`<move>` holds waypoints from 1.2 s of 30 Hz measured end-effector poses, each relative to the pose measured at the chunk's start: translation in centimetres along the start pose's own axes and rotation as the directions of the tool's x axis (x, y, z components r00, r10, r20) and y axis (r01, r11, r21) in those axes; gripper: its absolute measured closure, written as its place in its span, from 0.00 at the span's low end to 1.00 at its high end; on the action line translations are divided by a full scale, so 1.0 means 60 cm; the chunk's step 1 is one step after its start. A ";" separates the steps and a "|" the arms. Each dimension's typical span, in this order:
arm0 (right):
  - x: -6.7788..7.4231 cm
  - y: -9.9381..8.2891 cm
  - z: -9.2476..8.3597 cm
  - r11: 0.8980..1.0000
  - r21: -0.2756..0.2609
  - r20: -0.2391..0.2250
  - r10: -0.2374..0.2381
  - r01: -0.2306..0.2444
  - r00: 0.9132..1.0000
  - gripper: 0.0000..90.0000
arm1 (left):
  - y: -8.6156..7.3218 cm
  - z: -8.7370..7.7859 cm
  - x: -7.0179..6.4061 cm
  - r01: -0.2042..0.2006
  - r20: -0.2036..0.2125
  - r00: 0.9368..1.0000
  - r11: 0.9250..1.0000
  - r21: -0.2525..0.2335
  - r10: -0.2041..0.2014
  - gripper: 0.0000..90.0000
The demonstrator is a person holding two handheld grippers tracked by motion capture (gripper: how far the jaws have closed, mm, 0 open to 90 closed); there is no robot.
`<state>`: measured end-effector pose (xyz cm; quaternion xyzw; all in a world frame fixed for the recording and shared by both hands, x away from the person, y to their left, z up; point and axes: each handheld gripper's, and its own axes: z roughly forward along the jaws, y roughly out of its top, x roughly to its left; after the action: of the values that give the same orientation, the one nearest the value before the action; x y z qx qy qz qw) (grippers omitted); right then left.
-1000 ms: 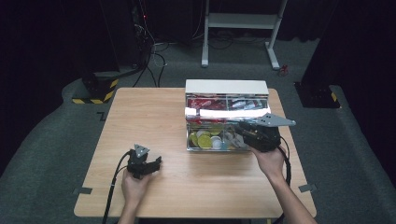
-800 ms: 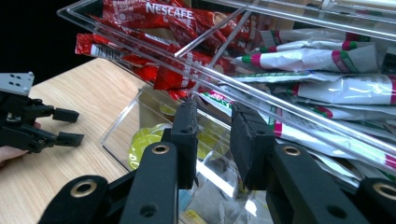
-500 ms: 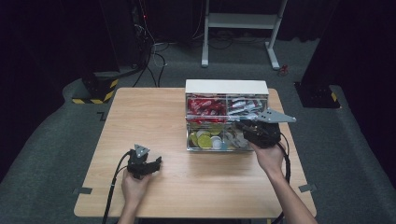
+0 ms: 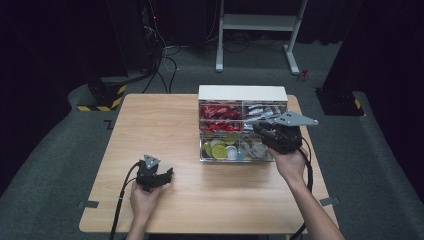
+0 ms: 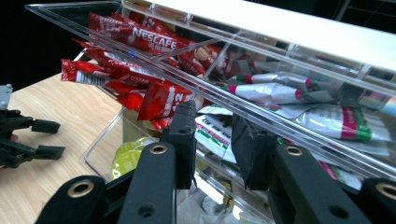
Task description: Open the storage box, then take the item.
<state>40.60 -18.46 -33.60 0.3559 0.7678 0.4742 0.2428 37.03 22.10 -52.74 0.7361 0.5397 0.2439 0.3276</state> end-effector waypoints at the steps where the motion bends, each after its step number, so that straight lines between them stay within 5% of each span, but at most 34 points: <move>1: 0.000 0.002 0.000 1.000 -0.002 0.004 0.000 0.000 1.000 0.78 | 0.000 0.000 0.000 0.000 0.000 1.000 1.000 0.000 0.000 0.32; 36: -0.019 0.058 -0.003 1.000 0.002 0.083 -0.005 0.005 0.997 0.73 | 0.005 0.003 -0.006 0.003 0.000 1.000 1.000 -0.003 -0.003 0.37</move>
<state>42.29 -18.40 -30.38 0.3737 0.7583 0.4577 0.2755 37.23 21.66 -52.62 0.7347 0.5406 0.2444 0.3289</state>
